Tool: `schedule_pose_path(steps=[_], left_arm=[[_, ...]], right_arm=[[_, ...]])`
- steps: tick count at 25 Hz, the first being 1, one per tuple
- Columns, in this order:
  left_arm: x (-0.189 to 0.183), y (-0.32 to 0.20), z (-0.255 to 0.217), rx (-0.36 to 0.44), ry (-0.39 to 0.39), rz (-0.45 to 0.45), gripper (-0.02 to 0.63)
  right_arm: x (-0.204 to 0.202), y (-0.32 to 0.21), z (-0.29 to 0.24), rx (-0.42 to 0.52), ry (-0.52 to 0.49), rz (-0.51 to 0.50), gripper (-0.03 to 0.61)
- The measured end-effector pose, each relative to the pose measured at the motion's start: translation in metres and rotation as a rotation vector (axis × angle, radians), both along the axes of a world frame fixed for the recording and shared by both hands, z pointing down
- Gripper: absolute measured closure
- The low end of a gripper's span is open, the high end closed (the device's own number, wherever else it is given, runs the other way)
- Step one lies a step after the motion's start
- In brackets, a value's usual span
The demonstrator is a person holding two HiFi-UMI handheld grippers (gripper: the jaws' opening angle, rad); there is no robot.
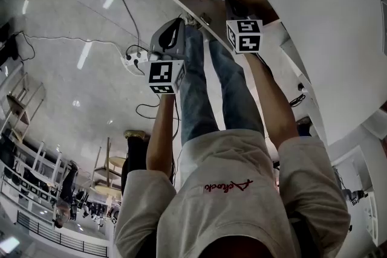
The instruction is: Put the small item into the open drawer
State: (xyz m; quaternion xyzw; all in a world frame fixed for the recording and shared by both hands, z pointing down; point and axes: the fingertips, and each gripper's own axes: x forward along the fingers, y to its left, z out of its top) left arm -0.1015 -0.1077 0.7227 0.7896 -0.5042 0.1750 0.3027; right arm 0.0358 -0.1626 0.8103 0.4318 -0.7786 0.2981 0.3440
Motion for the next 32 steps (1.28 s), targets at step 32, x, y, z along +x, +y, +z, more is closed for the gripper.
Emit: schedule_pose_path(steps=[32], left_arm=[[0.046,-0.069,-0.245,0.320,0.008,-0.025,0.604]], right_arm=[[0.024,-0.032,-0.350,0.566,-0.149,-0.037,0.566]])
